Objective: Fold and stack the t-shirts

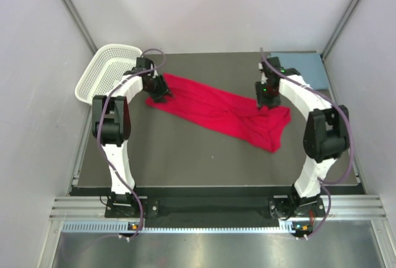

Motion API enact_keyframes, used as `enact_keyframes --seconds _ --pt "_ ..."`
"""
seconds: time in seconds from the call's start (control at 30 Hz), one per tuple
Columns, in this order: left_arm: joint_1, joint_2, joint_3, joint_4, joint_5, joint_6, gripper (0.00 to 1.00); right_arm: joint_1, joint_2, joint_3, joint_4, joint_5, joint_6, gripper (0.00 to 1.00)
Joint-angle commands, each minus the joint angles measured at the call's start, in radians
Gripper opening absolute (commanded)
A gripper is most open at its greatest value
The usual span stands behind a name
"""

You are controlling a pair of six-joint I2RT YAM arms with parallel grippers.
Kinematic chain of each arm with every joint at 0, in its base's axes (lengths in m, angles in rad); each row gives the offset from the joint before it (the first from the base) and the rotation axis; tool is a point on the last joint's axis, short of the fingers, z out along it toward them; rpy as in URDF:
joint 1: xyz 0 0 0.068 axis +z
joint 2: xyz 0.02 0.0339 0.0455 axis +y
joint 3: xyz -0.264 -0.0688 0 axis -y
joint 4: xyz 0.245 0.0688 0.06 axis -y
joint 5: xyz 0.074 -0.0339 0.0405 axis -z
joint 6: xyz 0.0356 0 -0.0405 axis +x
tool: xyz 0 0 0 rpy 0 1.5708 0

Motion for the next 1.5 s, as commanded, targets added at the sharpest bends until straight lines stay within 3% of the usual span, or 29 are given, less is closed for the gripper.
enact_keyframes --seconds 0.0,0.3,0.37,0.53,1.47 --pt "-0.029 -0.1 -0.057 0.046 0.045 -0.003 0.49 -0.071 -0.098 -0.122 0.101 -0.029 0.007 0.44" --pt "-0.057 -0.135 -0.097 0.038 0.064 0.007 0.49 -0.127 -0.075 -0.251 0.24 -0.098 -0.077 0.41" --pt "-0.057 -0.134 -0.085 0.023 0.061 0.011 0.49 -0.127 -0.064 -0.253 0.248 -0.078 -0.082 0.34" --pt "-0.057 -0.134 -0.072 0.014 0.062 0.016 0.49 -0.127 -0.044 -0.249 0.279 -0.061 -0.091 0.28" --pt "-0.057 -0.105 -0.052 0.017 0.093 -0.004 0.49 -0.148 0.043 -0.136 0.253 -0.083 -0.082 0.28"
